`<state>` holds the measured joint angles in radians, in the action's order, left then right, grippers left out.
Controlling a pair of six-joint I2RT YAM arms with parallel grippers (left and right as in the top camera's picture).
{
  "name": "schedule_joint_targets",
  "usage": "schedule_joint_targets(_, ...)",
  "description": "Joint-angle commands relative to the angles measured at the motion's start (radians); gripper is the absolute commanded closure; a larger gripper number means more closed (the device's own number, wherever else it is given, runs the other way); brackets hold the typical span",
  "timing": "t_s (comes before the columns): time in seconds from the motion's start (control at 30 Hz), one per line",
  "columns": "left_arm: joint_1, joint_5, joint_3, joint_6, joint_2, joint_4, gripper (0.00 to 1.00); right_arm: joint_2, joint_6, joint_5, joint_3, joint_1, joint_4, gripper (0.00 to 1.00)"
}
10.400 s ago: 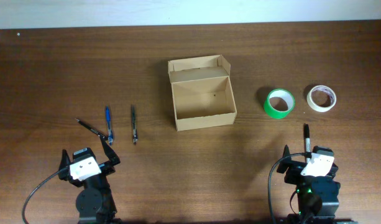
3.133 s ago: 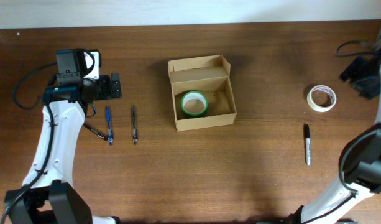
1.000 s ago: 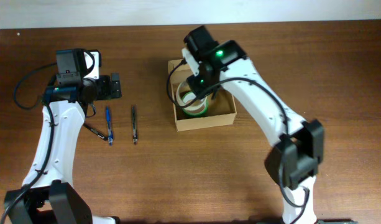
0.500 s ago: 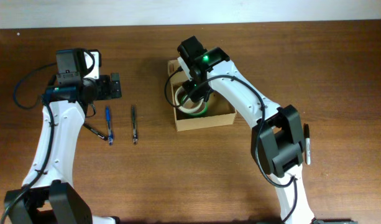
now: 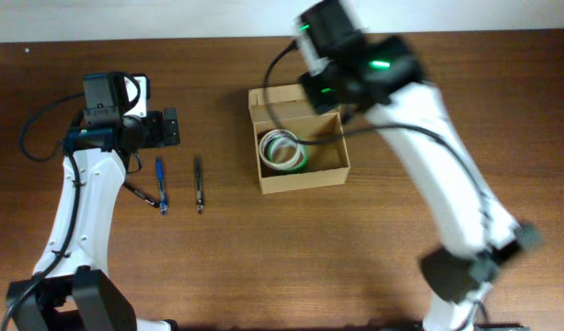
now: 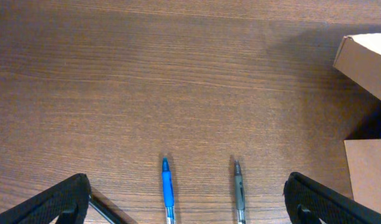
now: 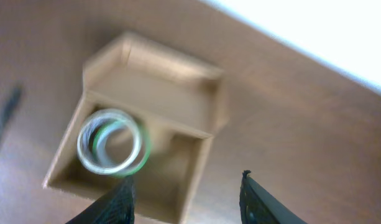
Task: Pack container
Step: 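Lower the white tape into the box onto the green tape, release, then move the right gripper to the black marker and grasp it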
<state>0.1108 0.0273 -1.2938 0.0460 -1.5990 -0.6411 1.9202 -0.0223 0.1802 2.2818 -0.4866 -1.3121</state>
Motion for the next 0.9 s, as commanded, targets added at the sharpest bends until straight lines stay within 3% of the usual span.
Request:
schedule_joint_targets(0.0,0.003,0.010,-0.018,0.016,-0.006,0.000,0.01,-0.230,0.061,0.064,-0.173,0.187,0.034,0.48)
schedule_joint_targets(0.1,0.003,0.010,-0.018,0.016,-0.006,0.000,0.01,-0.352,0.153,0.049,-0.378,0.352,0.064,0.48)
schedule_joint_targets(0.27,0.003,0.010,-0.018,0.016,-0.006,0.000,0.01,-0.440,0.214,-0.140,-0.787,0.627,0.085,0.47)
schedule_joint_targets(0.53,0.003,0.010,-0.018,0.016,-0.006,0.000,0.01,-0.439,0.204,-0.150,-1.211,0.653,0.316,0.39)
schedule_joint_targets(0.87,0.003,0.010,-0.018,0.016,-0.006,0.000,0.01,-0.435,0.156,-0.050,-1.348,0.663,0.502,0.39)
